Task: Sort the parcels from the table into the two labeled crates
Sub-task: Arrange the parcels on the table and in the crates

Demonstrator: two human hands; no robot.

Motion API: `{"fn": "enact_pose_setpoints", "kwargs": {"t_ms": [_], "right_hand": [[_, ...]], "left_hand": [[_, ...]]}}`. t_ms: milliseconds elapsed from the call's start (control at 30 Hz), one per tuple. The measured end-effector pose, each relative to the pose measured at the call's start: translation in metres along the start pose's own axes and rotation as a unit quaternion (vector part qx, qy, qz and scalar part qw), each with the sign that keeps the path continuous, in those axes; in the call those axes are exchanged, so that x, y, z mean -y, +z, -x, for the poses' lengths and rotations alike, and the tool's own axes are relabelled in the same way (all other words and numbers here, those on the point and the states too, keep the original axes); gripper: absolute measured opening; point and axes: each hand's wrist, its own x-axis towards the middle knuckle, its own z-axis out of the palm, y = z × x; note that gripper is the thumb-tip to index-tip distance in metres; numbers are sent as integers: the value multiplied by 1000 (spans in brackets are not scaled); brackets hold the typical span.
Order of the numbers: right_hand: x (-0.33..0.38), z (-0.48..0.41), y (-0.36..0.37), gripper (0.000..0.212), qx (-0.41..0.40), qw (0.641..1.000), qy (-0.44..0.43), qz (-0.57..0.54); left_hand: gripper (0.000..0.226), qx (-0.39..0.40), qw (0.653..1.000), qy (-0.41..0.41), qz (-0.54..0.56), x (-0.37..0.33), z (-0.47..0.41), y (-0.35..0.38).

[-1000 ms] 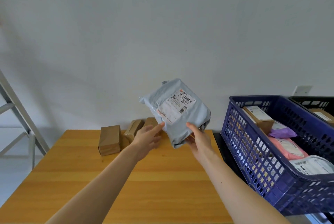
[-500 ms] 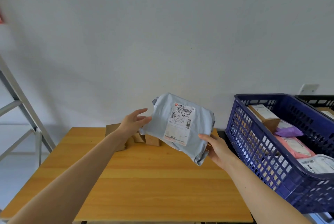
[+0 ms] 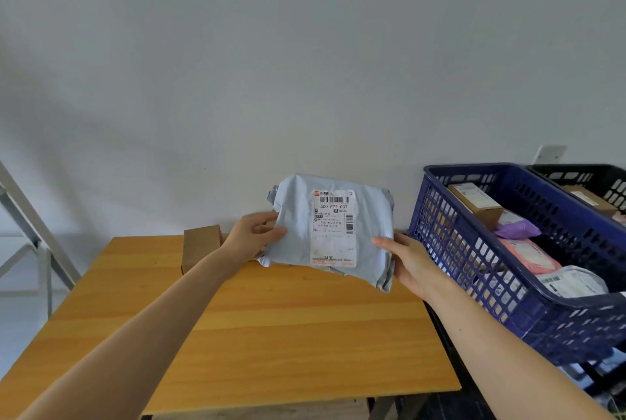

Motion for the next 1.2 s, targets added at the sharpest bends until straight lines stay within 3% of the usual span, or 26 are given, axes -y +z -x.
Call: {"fn": "enact_pose_setpoints", "kwargs": {"t_ms": [200,567,800,1033,1200], "right_hand": [[-1,10,-3,51,-17,1000,-14,11],[3,42,-31,49,-100,994,-49,7],[12,87,-83,30,-160,983,-82,35],[30,141,-148,39,-201,971,-120,48],[45,192,-207,32,-211,967,-124,72]], "left_hand": [[41,28,1000,-7,12,9,2,1],[36,92,995,-17,30,7,-13,40],[49,138,990,-14,24,-11,-4,100],[52,173,985,-2,11,-42,36,180],[54,168,986,-3,-8,-63,71,252]]}}
